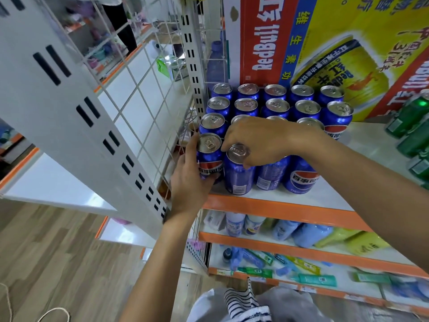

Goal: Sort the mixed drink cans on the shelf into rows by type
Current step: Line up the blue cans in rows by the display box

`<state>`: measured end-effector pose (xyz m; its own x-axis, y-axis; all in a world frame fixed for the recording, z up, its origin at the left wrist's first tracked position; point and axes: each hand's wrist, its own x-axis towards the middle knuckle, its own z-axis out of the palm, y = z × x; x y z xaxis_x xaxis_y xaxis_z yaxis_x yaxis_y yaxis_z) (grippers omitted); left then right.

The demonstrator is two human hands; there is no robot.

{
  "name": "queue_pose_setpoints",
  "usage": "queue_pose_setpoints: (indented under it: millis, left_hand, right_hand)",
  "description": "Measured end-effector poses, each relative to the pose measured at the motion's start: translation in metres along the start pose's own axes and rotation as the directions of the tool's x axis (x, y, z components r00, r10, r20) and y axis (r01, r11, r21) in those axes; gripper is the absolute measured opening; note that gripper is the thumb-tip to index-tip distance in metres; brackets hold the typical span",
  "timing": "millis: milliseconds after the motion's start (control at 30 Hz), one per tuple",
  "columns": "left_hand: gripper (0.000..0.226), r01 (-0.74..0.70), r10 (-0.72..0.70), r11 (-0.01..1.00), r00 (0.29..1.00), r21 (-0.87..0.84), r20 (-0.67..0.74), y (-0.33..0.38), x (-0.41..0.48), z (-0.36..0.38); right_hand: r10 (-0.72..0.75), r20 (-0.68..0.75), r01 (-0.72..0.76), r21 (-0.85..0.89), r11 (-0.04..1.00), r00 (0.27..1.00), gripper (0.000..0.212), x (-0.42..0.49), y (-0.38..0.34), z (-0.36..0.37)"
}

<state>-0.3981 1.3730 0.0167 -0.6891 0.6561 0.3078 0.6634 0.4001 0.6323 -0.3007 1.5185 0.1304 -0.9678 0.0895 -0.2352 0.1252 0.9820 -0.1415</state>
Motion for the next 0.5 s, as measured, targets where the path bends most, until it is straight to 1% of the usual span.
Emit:
queue_pose_setpoints:
  millis: [67, 167, 200, 267, 300, 333, 367, 433, 500]
  left_hand:
    - [0.091, -0.002, 0.002, 1.000, 1.000, -0.011, 0.006, 0.000, 0.001, -0.002]
    - [0.091, -0.003, 0.003, 1.000, 1.000, -0.027, 0.007, 0.000, 0.000, -0.002]
    - [0.092, 0.000, 0.000, 0.999, 1.000, -0.034, 0.014, 0.000, 0.000, -0.001]
    - [0.092, 0.004, -0.002, 0.999, 1.000, -0.042, 0.030, 0.002, 0.000, -0.003]
    - [0.089, 0.006, -0.004, 0.999, 0.999, -0.052, 0.033, 0.004, 0.001, -0.005]
    - [0.084, 0.010, -0.008, 0.997, 1.000, -0.072, 0.030, 0.007, 0.002, -0.009]
    - [0.078, 0.010, -0.008, 0.995, 1.000, -0.095, 0.020, 0.011, 0.004, -0.013]
    - [0.069, 0.013, -0.012, 0.995, 1.000, -0.098, 0.014, 0.018, 0.008, -0.020]
    - [0.064, 0.013, -0.011, 0.997, 0.999, -0.071, 0.033, 0.025, 0.011, -0.025]
  right_hand:
    - [0.000, 0.005, 0.000, 0.007, 1.000, 1.000, 0.054, 0.001, 0.000, 0.002]
    - [-0.020, -0.031, 0.020, 0.011, 1.000, 0.999, 0.053, 0.002, 0.003, 0.007]
    - [0.011, -0.039, -0.011, -0.001, 1.000, 0.999, 0.053, 0.000, 0.003, 0.006]
    - [0.122, -0.070, -0.126, -0.065, 0.990, 0.990, 0.061, -0.004, 0.004, 0.007]
    - [0.161, -0.097, -0.171, -0.110, 0.979, 0.982, 0.061, -0.005, 0.003, 0.008]
    - [0.165, -0.122, -0.181, -0.136, 0.974, 0.979, 0.059, -0.006, 0.002, 0.009]
    - [0.146, -0.138, -0.165, -0.137, 0.977, 0.980, 0.055, -0.006, 0.002, 0.011]
    - [0.095, -0.094, -0.102, -0.076, 0.992, 0.991, 0.049, -0.006, 0.004, 0.009]
    - [0.063, -0.025, -0.063, -0.018, 0.998, 0.998, 0.056, -0.008, 0.006, 0.004]
